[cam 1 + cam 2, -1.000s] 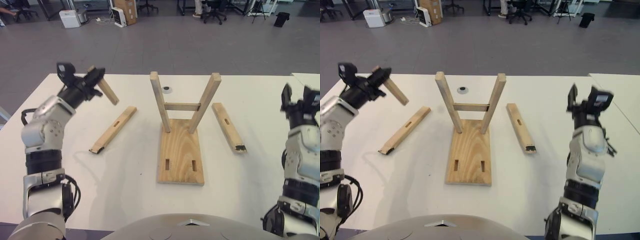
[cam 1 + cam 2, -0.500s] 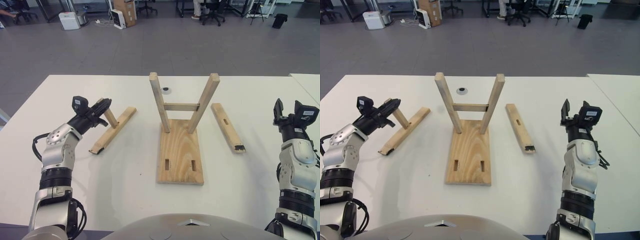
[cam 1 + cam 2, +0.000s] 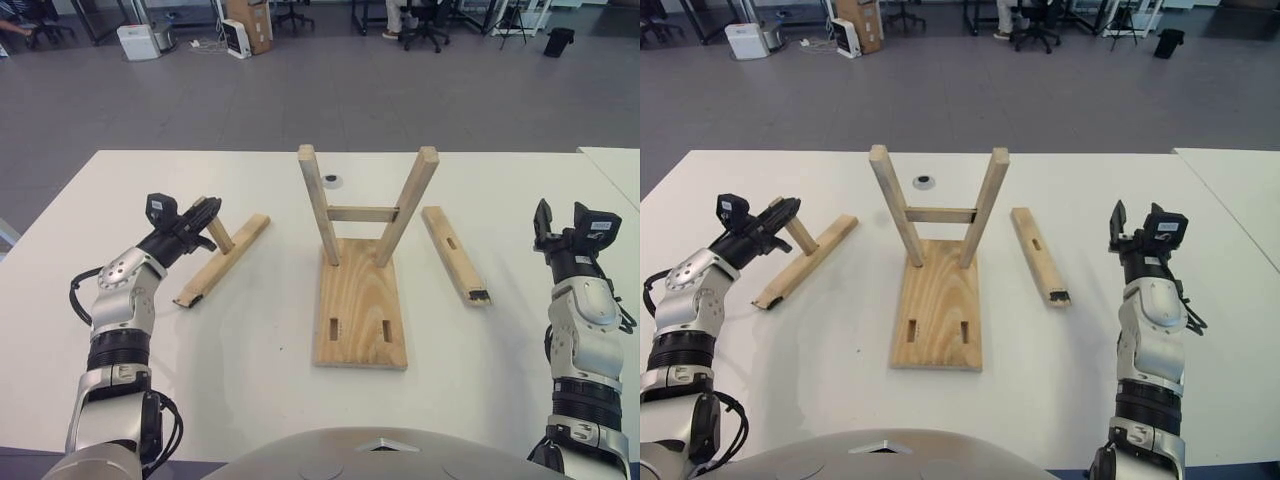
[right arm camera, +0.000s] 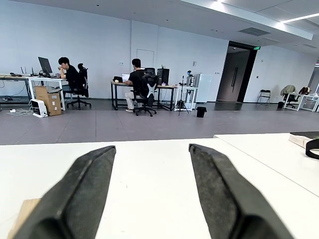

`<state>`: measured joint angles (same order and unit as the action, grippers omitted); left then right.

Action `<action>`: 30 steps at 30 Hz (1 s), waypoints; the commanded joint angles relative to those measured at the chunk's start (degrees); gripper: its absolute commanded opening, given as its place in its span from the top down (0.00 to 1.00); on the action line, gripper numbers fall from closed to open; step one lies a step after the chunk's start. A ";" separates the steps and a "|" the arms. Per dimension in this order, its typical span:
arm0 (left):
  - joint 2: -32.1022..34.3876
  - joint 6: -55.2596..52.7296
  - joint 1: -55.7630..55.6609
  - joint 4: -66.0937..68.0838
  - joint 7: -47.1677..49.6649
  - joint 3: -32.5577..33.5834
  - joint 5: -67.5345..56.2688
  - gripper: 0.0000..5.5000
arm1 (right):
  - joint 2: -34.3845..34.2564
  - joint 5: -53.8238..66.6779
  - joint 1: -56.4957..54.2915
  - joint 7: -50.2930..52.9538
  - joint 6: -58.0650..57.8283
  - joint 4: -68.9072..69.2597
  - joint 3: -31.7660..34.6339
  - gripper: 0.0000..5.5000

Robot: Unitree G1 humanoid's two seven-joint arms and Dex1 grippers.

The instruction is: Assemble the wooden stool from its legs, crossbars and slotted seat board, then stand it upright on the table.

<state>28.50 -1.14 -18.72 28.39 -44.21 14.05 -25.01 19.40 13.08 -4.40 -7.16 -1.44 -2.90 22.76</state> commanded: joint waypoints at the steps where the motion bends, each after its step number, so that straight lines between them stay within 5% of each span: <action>1: -0.70 0.16 1.41 2.17 0.50 -1.20 2.67 0.93 | 0.07 -0.43 -0.59 0.24 0.17 -0.04 -0.22 0.50; 11: -0.79 -6.38 10.62 0.43 5.42 -7.13 7.76 0.93 | -0.80 -0.46 1.04 0.98 0.54 1.01 -0.61 0.50; 19: -1.42 -21.78 12.32 -1.63 8.65 -8.81 4.35 0.93 | -2.35 -0.72 2.31 1.80 0.78 2.00 -1.18 0.50; 30: -2.27 -14.75 14.55 -3.22 14.50 -12.02 8.43 0.93 | -3.65 -1.49 3.56 2.42 1.08 3.00 -2.32 0.50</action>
<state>29.54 -10.40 -14.15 17.31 -32.31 7.87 -24.04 16.21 12.36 -1.30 -5.36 -0.80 -1.41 21.10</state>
